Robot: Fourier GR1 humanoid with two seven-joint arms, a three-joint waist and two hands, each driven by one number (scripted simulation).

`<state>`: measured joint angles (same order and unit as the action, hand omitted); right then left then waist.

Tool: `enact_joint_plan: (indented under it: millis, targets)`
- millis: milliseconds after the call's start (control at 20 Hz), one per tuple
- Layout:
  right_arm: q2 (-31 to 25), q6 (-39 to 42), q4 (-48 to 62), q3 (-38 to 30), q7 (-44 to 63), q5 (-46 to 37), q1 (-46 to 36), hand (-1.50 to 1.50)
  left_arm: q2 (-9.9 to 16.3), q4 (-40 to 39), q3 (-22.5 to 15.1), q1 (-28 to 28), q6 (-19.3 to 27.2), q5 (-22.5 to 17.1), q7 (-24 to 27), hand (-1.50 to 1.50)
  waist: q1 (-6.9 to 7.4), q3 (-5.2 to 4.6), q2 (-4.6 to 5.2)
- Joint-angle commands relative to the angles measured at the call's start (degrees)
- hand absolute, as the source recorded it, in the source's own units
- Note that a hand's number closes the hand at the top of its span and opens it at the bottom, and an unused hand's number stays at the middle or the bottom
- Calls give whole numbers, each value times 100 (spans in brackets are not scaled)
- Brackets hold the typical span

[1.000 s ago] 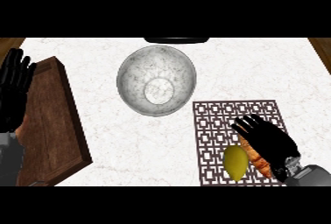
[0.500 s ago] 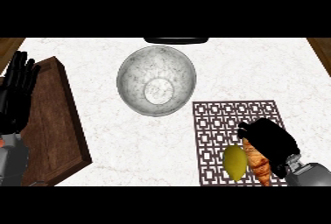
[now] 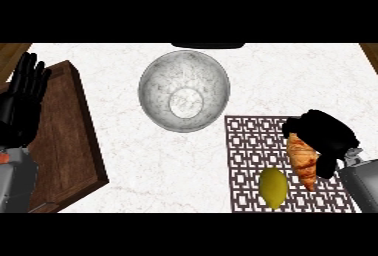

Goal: Pick the croissant from the placemat and place it in the bowl

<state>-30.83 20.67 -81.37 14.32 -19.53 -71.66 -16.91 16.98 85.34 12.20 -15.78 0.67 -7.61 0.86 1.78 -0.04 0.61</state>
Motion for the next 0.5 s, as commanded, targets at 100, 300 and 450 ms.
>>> enact_joint_plan:
  millis: [100,300,450]
  targets:
    - [-393,190,1619,-1323,-930,1009,-1468,150,-105,39,-202,-292,-127,-68,-47,0,511,48,235]
    - [-810,-13,2565,-1831,-1440,1212,-2306,150,-184,-86,-271,-385,-115,-14,73,0,536,38,248]
    - [-1105,-362,3232,-2208,-1906,1382,-2593,150,-170,-59,-263,-508,17,55,-57,0,470,49,229]
